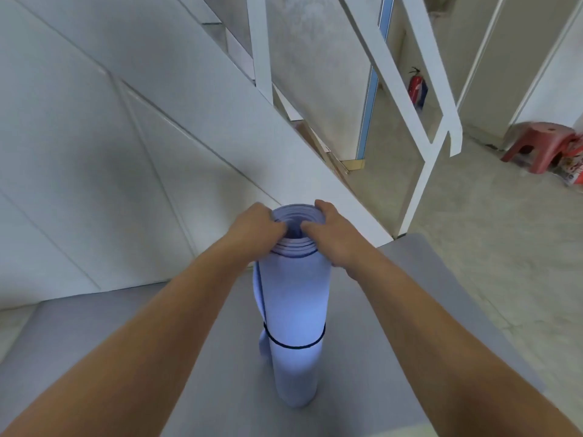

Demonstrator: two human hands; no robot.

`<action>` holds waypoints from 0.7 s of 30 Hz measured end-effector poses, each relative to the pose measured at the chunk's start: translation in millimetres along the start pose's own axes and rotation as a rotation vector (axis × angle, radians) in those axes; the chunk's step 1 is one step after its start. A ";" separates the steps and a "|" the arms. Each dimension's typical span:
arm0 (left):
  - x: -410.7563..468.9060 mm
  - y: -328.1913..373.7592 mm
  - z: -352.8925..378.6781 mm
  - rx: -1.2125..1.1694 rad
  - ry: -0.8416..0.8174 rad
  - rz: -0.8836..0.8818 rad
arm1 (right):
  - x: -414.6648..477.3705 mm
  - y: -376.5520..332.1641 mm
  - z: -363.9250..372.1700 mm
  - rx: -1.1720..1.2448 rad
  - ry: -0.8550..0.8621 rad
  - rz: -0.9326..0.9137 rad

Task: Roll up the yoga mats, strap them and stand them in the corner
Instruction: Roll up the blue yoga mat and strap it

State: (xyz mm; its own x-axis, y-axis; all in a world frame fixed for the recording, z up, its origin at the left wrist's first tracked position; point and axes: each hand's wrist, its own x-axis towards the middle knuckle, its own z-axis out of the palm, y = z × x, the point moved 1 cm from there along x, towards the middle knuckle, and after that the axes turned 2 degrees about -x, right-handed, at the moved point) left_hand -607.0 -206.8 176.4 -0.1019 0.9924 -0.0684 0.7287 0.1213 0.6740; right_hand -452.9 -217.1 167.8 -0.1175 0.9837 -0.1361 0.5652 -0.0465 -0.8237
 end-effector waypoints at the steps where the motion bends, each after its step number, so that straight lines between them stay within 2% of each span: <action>1: -5.6 2.3 -4.8 -0.010 -0.041 -0.053 | -4.9 -3.2 -1.7 -0.038 -0.039 0.041; 5: -30.6 8.7 -20.3 -0.035 -0.195 -0.299 | -31.4 -25.2 -5.4 -0.090 -0.163 0.271; 8: -56.3 13.2 -34.2 -0.046 -0.226 -0.394 | -52.6 -45.8 -4.7 -0.104 -0.206 0.378; 13: -91.4 36.8 -104.7 -0.171 -0.224 -0.508 | -75.9 -122.7 -23.1 -0.121 -0.250 0.342; 18: -112.7 67.1 -245.3 -0.255 -0.126 -0.553 | -87.3 -261.2 -35.8 -0.210 -0.326 0.229; 21: -132.3 66.6 -334.6 -0.309 -0.054 -0.589 | -90.9 -348.0 -19.8 -0.278 -0.398 0.126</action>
State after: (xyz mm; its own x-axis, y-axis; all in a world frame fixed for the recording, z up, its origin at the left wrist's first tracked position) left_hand -771.6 -336.4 476.4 -0.3834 0.7626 -0.5210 0.3333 0.6403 0.6921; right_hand -622.7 -286.8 477.7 -0.3062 0.8280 -0.4697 0.7848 -0.0598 -0.6169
